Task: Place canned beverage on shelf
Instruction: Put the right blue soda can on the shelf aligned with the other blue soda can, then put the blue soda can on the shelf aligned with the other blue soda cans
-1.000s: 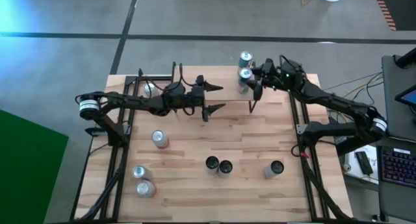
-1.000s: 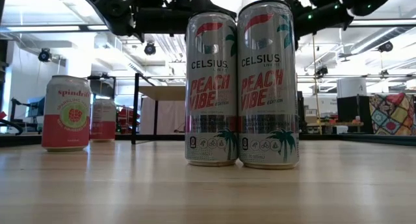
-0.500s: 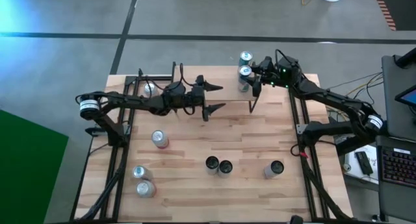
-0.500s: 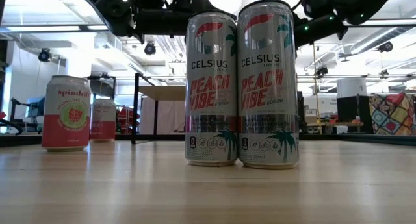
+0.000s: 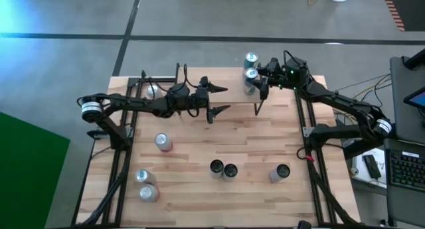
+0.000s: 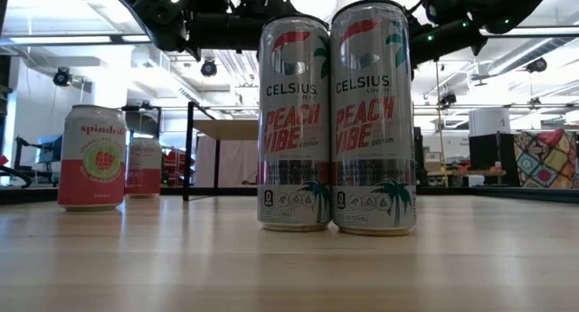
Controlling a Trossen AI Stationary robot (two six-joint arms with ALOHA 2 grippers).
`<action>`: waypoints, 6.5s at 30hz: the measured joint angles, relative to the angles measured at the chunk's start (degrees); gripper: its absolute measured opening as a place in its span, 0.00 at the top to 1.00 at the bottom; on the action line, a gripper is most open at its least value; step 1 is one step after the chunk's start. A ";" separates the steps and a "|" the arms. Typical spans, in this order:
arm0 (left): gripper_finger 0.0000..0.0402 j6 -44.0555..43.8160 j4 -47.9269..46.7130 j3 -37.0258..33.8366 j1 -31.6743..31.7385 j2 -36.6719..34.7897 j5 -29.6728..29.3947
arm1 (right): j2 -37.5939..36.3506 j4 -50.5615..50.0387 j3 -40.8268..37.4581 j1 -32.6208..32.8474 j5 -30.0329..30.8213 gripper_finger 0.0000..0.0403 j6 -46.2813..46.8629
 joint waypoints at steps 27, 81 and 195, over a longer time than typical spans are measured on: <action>0.19 0.02 0.41 0.25 0.26 0.01 -0.92 | 0.00 8.92 -3.87 -4.48 -2.96 0.42 1.82; 0.19 1.69 -2.68 0.92 0.26 0.02 -1.06 | -2.73 10.24 -3.58 0.04 6.54 0.25 7.05; 0.40 -105.81 -116.43 12.29 -60.44 -10.36 -23.34 | -13.44 11.46 -19.59 44.58 15.53 0.37 11.68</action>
